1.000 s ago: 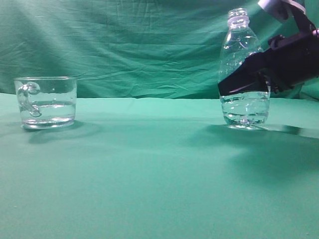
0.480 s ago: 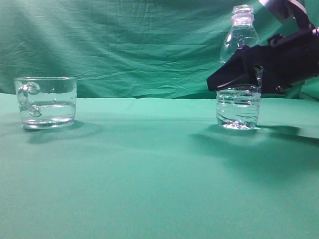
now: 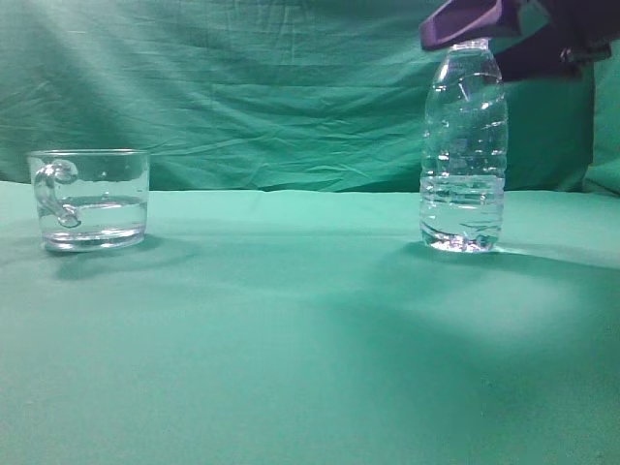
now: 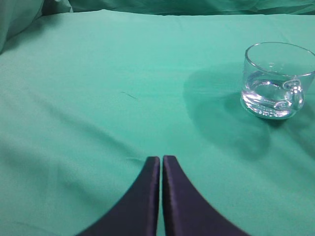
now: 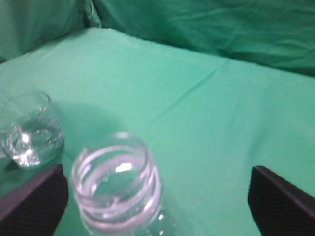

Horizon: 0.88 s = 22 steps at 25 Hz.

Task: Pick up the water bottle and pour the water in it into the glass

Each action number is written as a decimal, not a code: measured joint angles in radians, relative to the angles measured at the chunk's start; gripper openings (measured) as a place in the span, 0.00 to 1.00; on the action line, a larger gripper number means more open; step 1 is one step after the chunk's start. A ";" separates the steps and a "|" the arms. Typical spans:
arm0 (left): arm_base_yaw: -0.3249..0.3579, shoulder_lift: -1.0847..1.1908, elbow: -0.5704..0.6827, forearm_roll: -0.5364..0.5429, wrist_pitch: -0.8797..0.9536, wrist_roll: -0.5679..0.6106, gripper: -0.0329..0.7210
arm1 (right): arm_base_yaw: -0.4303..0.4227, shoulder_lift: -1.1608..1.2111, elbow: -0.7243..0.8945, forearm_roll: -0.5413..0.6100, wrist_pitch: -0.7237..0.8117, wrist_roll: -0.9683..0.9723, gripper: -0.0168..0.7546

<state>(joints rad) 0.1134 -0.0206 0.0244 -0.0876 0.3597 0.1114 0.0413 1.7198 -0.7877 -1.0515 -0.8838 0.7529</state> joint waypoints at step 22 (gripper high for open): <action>0.000 0.000 0.000 0.000 0.000 0.000 0.04 | -0.037 -0.759 0.007 -0.422 -0.022 0.710 0.02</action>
<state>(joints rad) 0.1134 -0.0206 0.0244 -0.0876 0.3597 0.1114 0.0046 0.9607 -0.7811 -1.4731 -0.9062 1.4625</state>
